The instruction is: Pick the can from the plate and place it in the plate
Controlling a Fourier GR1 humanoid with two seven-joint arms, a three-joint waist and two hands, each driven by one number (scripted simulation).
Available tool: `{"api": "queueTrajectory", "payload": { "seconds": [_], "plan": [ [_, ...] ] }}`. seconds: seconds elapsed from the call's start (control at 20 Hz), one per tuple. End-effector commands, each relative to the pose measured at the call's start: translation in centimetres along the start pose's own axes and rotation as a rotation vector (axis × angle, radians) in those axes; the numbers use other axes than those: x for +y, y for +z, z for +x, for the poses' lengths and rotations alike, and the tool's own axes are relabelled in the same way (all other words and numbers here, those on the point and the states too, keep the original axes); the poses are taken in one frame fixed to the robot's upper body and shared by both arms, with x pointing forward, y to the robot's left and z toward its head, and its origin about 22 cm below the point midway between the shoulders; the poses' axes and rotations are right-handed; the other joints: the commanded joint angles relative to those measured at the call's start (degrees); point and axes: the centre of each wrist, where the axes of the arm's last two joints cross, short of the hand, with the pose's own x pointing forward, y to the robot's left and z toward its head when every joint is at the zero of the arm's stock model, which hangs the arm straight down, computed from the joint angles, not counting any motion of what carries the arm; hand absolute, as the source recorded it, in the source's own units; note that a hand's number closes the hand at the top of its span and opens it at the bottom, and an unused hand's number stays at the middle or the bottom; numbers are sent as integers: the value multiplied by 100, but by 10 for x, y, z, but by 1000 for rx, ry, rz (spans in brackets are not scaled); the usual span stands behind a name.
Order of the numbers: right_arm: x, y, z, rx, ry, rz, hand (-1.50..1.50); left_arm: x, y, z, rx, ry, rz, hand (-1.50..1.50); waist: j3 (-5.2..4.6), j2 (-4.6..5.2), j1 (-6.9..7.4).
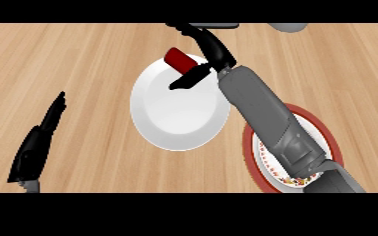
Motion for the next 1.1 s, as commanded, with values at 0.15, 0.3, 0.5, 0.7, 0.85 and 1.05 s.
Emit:
{"api": "queueTrajectory", "payload": {
  "seconds": [0.15, 0.3, 0.5, 0.7, 0.85, 1.05],
  "plan": [
    [-73, 17, -33, -2, -262, -118, -150, 2, 3, 4, 0, 14, 0, 0, 6, 22, 9],
    [-101, 41, -62, -37, -283, -143, -150, 13, 3, 4, -20, -10, 9, 0, 6, 34, 17],
    [-161, 62, -65, -117, -292, -157, -150, 0, -13, 12, -25, -10, -1, 0, 12, 86, 60],
    [-173, 67, -69, -113, -233, -138, -150, 2, 0, 8, -31, 10, -36, 0, 12, 92, 203],
    [-184, 77, -75, -118, -219, -137, -150, -2, -17, 10, -45, 11, -12, 0, 12, 138, 200],
    [-209, 88, -72, -106, -225, -162, -150, -9, -11, 11, -45, 13, -19, 0, 16, 157, 281]
  ]
}}
